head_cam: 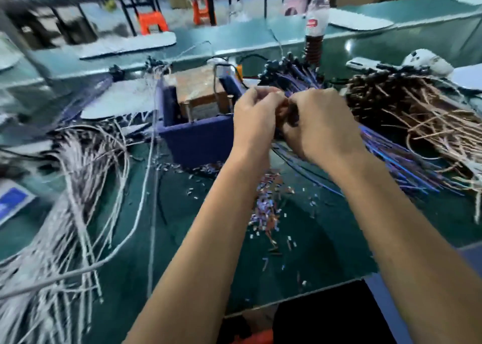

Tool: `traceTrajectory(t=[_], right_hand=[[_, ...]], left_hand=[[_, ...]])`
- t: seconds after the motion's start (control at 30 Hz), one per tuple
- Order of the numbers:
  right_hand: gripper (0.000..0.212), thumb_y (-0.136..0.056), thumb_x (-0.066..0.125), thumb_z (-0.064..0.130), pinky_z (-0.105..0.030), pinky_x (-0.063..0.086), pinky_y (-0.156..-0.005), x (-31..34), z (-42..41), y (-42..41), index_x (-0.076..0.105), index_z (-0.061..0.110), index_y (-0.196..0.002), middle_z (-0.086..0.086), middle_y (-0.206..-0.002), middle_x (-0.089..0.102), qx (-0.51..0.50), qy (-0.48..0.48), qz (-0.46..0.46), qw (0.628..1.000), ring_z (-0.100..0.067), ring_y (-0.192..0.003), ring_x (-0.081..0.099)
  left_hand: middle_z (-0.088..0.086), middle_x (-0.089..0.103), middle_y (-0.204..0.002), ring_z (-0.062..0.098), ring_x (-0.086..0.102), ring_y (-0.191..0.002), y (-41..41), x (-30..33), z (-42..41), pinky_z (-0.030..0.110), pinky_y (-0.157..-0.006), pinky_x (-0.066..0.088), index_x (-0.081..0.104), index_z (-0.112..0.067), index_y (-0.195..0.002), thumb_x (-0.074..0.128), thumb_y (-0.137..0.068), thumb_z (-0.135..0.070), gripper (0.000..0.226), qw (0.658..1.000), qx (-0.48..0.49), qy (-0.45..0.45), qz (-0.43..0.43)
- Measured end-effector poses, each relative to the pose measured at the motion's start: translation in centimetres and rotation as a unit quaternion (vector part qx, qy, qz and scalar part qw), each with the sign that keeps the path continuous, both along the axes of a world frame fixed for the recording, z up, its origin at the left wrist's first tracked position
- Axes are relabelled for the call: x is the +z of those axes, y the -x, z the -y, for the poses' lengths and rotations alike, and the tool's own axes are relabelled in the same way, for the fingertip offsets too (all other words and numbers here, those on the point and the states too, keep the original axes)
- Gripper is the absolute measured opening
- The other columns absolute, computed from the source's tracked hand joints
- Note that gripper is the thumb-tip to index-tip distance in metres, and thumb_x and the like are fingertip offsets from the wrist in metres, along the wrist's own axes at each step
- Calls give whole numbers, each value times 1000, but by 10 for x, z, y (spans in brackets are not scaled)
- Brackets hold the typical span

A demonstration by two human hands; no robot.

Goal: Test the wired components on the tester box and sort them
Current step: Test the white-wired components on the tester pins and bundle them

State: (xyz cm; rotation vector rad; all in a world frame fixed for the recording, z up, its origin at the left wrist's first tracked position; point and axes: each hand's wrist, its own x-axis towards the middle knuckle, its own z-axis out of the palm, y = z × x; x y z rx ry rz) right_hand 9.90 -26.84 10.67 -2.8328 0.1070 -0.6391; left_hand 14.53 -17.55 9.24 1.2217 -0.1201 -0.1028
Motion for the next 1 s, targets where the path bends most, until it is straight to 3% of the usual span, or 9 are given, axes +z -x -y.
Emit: traceTrajectory(t=[0.17, 0.3, 0.4, 0.5, 0.63, 0.7, 0.77, 0.9, 1.0], right_hand=[[26, -81, 75, 29, -38, 45, -64, -5, -84, -14, 70, 7, -94, -17, -79, 62, 64, -2, -66, 996, -46, -83, 68], [35, -86, 74, 39, -33, 42, -64, -8, -135, -25, 48, 20, -74, -4, -67, 48, 133, 33, -164, 977, -39, -83, 66], [42, -88, 73, 41, -31, 48, -59, -15, -174, -36, 43, 19, -67, -1, -63, 54, 188, 30, -213, 958, -27, -61, 60], [23, -92, 66, 27, -33, 61, -55, -31, -214, -48, 57, 14, -75, -3, -59, 66, 224, -47, -264, 937, -23, -52, 70], [9, -95, 63, 11, -35, 48, -67, -48, -251, -65, 55, 15, -98, -11, -95, 63, 184, -82, -165, 965, -36, -94, 69], [27, -97, 61, 9, -41, 48, -75, -50, -258, -73, 50, 12, -122, -16, -116, 62, 161, -130, -122, 971, -38, -101, 66], [42, -98, 57, 8, -44, 49, -74, -50, -256, -79, 39, 10, -135, -18, -118, 63, 125, -172, -104, 972, -40, -100, 66], [46, -97, 57, 9, -38, 43, -70, -54, -248, -82, 35, 5, -137, -21, -117, 68, 85, -183, -104, 974, -43, -101, 68], [39, -96, 57, 7, -37, 39, -69, -56, -245, -81, 39, 6, -130, -21, -113, 68, 78, -183, -105, 974, -43, -99, 67]], left_hand=[[6, 66, -77, 16, 60, -73, 9, 0, -113, 29, -70, 50, 63, -15, -78, 69, -88, -8, 13, 976, -27, -202, 72], [6, 62, -71, 21, 57, -69, 10, 4, -175, 27, -60, 48, 62, -15, -77, 62, -78, -12, 3, 961, -39, -274, 27], [11, 64, -73, 23, 60, -71, 2, 1, -217, 32, -65, 52, 62, -12, -78, 59, -83, 0, 13, 939, -42, -342, -26], [20, 70, -77, 29, 65, -72, -12, -5, -252, 37, -68, 58, 65, -6, -77, 56, -84, 1, 13, 876, -3, -477, -69], [15, 69, -80, 32, 67, -81, -31, -6, -280, 30, -65, 51, 71, -3, -90, 54, -81, -6, 21, 745, 64, -661, -59], [14, 71, -86, 31, 69, -85, -40, -5, -285, 32, -72, 56, 72, -6, -96, 53, -79, -10, 25, 735, 103, -668, -58], [15, 72, -90, 32, 69, -87, -49, -6, -283, 37, -79, 60, 70, -6, -97, 53, -79, -12, 25, 742, 130, -656, -48], [15, 67, -89, 37, 67, -94, -62, -15, -262, 32, -75, 50, 56, -7, -82, 60, -81, -17, 11, 733, 131, -667, -27], [20, 68, -113, 40, 66, -108, -69, -26, -247, 37, -83, 51, 66, -9, -99, 66, -87, -19, 16, 703, 143, -696, 5]])
